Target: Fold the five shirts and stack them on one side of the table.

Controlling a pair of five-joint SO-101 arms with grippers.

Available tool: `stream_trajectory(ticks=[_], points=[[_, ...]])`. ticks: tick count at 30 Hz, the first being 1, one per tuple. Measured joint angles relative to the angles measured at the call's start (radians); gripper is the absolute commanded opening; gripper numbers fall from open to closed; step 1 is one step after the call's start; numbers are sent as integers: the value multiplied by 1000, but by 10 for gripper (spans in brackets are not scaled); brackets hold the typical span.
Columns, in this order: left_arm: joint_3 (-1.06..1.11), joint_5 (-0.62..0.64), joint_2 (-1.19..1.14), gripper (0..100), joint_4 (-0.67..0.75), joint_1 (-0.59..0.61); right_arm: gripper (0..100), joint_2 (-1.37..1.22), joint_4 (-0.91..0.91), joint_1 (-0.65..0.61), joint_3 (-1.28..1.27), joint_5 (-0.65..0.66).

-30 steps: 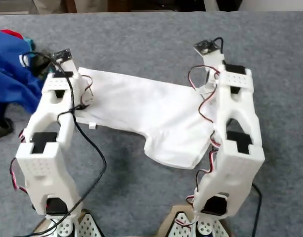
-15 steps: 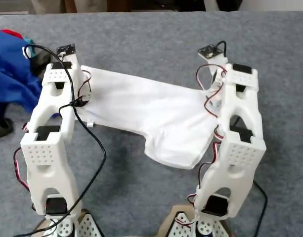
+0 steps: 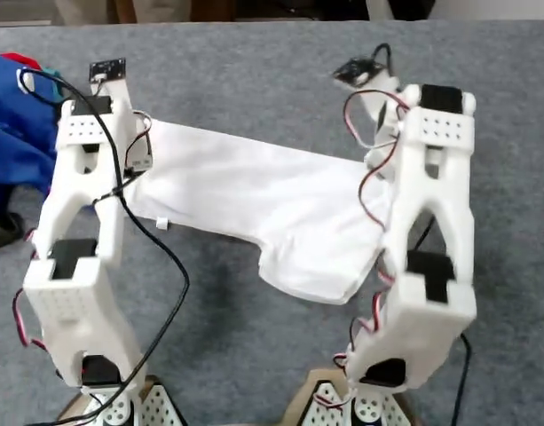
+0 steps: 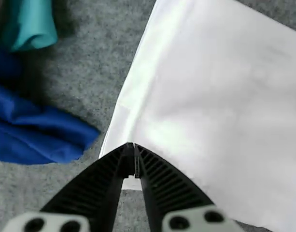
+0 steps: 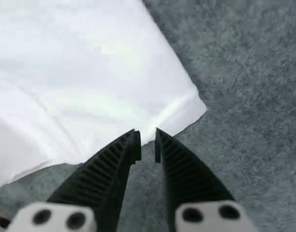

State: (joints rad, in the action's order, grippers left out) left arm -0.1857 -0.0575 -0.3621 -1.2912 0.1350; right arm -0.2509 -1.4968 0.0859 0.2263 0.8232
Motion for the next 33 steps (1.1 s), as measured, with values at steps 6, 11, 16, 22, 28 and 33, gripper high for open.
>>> stream_trajectory(ticks=[6,11,16,22,28,33], points=[[388,-44,255,19,184,0,87,304,18,-97,-342,49],[735,-55,491,19,364,17,104,534,114,-160,-698,51],[994,-55,641,19,506,91,270,660,157,-267,-948,51],[1142,-12,695,19,646,173,313,687,158,-394,-1069,80],[1152,-11,703,19,663,173,265,687,164,-514,-1142,80],[1152,-11,703,20,663,180,210,689,172,-548,-1220,80]])
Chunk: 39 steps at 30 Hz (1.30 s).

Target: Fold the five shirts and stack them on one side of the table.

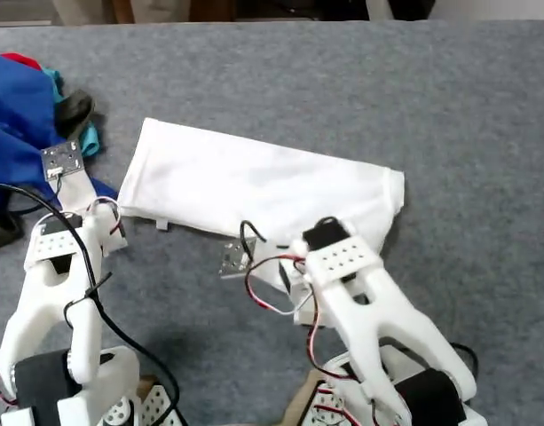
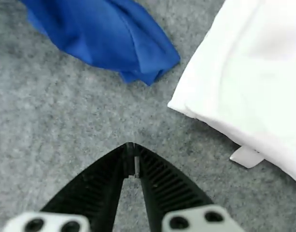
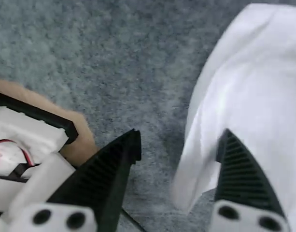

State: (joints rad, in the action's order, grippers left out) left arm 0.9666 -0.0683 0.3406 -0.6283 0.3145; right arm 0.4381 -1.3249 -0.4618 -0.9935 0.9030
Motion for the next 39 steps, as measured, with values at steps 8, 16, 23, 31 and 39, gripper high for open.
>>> stream_trajectory(ticks=[8,16,23,31,39], points=[[0,0,0,20,0,0,267,0,55,0,-71,-15],[0,0,0,21,0,0,286,3,-34,0,28,-77],[0,0,0,21,0,0,288,3,-175,-2,207,-83],[0,0,0,21,0,0,288,3,-48,-144,123,-164],[0,0,0,21,0,0,286,-149,163,-166,38,-195]])
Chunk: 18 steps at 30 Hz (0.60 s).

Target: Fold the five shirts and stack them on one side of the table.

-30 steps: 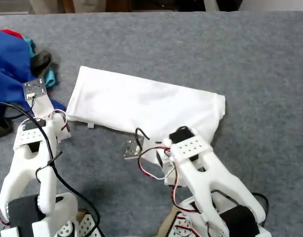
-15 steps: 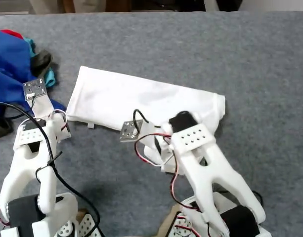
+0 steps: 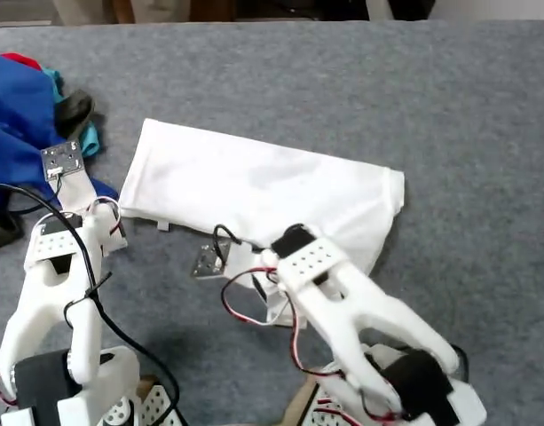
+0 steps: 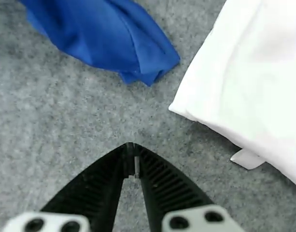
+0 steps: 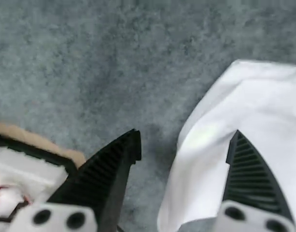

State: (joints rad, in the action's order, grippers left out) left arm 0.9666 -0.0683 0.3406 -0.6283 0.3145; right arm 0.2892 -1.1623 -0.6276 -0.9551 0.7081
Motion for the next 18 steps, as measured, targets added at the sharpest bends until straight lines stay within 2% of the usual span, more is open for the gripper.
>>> stream_trajectory(ticks=[7,14,18], points=[[0,0,0,21,0,0,283,-86,86,20,2,-3],[0,0,0,21,0,0,128,-100,130,100,15,-2],[0,0,0,21,0,0,106,-100,158,160,17,20]])
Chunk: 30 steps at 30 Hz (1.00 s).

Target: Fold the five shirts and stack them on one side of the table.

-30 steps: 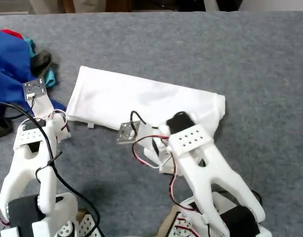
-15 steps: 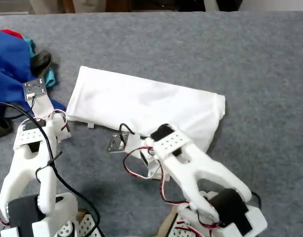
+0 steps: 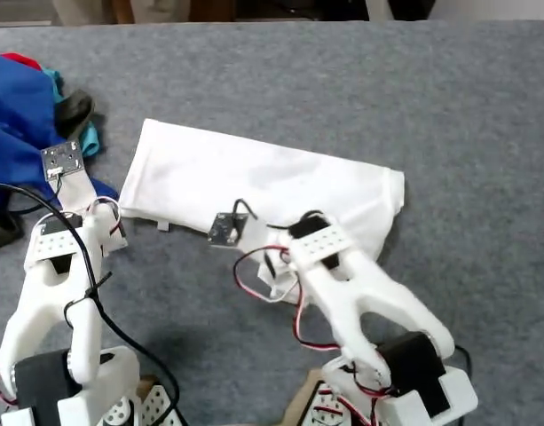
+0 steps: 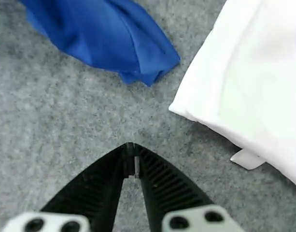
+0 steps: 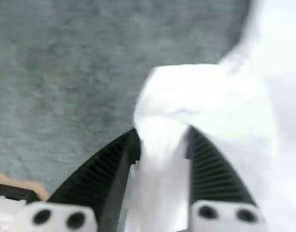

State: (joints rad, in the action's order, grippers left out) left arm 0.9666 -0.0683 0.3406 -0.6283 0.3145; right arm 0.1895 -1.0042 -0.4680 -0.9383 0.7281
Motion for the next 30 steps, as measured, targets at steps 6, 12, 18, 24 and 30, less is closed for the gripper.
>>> stream_trajectory(ticks=[6,12,18,24,30], points=[[0,0,0,21,0,0,41,-3,18,20,5,12],[0,0,0,21,0,0,5,-28,31,31,38,17],[0,0,0,21,0,0,5,-31,-110,58,203,49],[0,0,0,21,0,0,5,-43,-264,137,436,121],[0,0,0,21,0,0,5,-209,-345,164,643,166]])
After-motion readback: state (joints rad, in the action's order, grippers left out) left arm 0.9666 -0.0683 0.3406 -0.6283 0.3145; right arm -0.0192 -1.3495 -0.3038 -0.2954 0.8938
